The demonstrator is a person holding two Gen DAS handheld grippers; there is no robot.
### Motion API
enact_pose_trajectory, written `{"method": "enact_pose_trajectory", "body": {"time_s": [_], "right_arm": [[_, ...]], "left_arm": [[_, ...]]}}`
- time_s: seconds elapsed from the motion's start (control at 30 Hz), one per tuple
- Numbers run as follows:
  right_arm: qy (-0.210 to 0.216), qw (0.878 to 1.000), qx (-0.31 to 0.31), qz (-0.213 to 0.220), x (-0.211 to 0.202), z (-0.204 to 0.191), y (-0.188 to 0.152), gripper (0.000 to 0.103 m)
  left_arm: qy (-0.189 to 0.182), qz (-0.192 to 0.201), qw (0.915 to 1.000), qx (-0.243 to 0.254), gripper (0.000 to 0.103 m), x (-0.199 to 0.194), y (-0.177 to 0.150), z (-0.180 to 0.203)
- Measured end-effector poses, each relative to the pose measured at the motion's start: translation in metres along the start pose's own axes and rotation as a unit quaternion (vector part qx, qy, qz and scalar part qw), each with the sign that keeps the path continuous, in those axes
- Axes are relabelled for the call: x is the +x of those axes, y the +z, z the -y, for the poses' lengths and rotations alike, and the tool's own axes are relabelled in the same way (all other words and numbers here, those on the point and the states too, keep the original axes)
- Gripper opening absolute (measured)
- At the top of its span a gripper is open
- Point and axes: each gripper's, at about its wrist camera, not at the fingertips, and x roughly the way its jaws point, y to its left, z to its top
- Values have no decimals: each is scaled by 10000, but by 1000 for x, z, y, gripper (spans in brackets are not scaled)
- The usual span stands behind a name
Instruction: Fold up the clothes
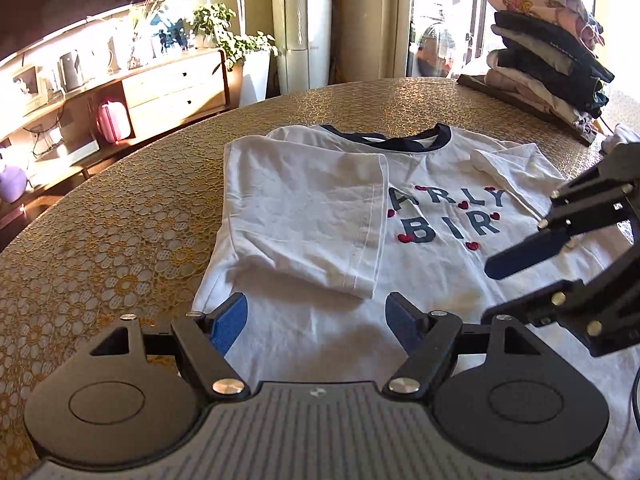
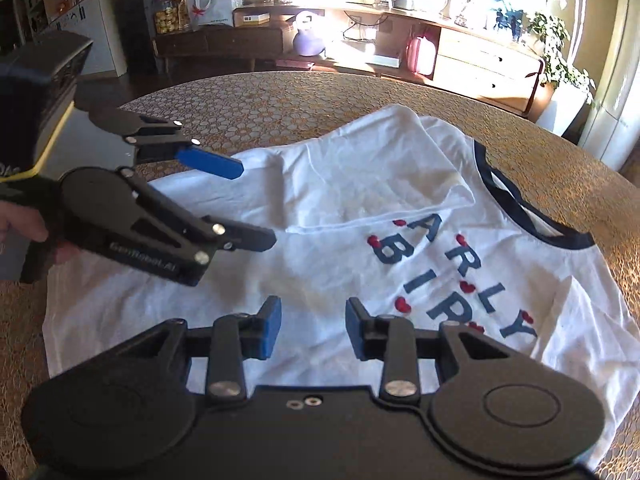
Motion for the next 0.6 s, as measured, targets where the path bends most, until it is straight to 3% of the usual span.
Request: {"method": "enact_pose_trajectory", "body": {"time_s": [0.17, 0.37, 0.47, 0.6], "right_arm": [[154, 9997, 212, -31, 4, 8, -7, 103], [243, 9995, 208, 45, 4, 10, -11, 103], [246, 9995, 175, 102, 3, 11, -15, 103], [300, 9993, 197, 121, 2, 13, -15, 103]], "left_arm": [[-133, -8, 9997, -194, 76, 16, 3, -13], [17, 254, 9974, -669, 76, 10, -3, -39], [237, 331, 9964, -748, 76, 3, -13, -53], [209, 375, 9965, -713, 76, -6, -16, -54]]}}
